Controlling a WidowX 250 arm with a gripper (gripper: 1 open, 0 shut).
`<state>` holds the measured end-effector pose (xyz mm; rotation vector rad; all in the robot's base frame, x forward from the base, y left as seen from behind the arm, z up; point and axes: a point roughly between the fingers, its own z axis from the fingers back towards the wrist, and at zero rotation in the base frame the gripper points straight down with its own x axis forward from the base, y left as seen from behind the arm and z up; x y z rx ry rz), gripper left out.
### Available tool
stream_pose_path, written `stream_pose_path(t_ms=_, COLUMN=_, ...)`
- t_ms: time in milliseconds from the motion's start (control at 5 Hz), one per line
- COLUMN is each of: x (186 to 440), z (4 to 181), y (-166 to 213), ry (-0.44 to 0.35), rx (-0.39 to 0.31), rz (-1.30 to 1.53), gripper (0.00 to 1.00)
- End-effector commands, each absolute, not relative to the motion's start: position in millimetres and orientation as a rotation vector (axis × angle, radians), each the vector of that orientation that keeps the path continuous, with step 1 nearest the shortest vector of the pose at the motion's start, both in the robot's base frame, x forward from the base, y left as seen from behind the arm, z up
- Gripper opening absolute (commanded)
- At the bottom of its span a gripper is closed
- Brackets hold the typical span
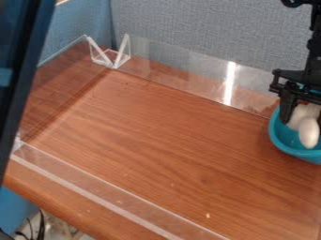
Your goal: Put the mushroom in the blue bowl
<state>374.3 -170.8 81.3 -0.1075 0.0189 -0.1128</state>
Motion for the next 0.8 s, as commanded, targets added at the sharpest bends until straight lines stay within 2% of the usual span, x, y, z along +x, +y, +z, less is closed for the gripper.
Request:
stream_pose_path(t_ms=0, x=378, z=99.5, y=-173, ry=-0.029, rx=-0.127, rz=-0.114, gripper=1.00)
stream_pose_path(t_ms=200, x=378, z=102.8, y=-171, ry=-0.032, rx=-0.133, rz=-0.103, gripper=1.00)
stream_pose_path(t_ms=600, x=379, z=119.9, y=-163, ry=-0.043, rx=-0.133, rz=-0.058, gripper=1.00)
